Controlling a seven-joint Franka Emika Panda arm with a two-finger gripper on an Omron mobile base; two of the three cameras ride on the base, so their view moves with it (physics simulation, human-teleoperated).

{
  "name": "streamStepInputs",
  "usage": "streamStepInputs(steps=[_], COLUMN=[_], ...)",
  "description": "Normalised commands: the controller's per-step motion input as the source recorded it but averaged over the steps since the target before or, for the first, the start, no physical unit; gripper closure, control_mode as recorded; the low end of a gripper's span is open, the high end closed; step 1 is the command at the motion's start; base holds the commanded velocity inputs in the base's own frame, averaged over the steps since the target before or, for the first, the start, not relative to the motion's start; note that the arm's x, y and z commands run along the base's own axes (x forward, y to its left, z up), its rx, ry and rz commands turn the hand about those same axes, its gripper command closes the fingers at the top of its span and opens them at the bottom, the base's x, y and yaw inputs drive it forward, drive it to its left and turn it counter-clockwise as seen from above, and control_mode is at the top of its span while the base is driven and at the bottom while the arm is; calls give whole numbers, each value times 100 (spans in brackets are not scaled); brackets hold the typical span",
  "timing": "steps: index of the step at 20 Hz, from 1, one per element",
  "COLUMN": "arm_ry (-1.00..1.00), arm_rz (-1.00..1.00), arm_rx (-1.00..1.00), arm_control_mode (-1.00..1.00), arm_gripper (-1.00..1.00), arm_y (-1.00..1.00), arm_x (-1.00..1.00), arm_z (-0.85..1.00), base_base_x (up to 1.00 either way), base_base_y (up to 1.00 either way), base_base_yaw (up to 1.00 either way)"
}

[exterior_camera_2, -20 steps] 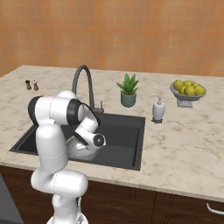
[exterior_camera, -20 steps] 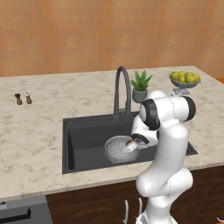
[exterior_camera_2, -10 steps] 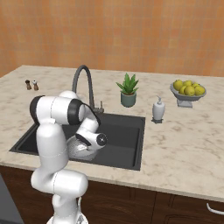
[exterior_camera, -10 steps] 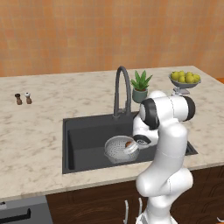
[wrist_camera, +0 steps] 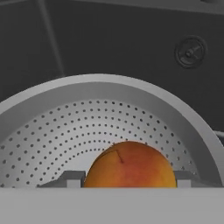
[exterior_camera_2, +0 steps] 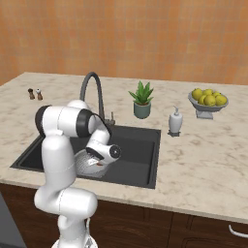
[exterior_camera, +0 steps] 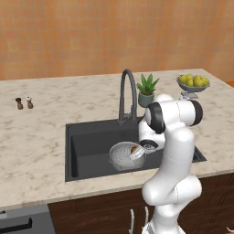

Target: Put the colander in the sink, put the peach in the colander, and turn on the sink faucet and pour water over the colander.

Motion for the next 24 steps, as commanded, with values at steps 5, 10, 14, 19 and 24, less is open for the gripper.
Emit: streamStepInputs(steps=[5, 10, 14, 19, 24], arm_ry=[0, 2, 3, 2, 1], arm_rz=[0, 0, 0, 1, 4], arm_rx=[-5, -2, -1, -2, 0], arm_control_mode=[-100, -100, -100, -100, -100], arm_gripper=[-100, -100, -100, -100, -100], arm_y=[1, 0, 0, 0, -12], arm_x=[3, 6, 8, 5, -8], arm_z=[-8, -3, 0, 3, 36], base_base_x=[0, 0, 0, 0, 0], base_base_y=[0, 0, 0, 0, 0], base_base_yaw=[0, 0, 0, 0, 0])
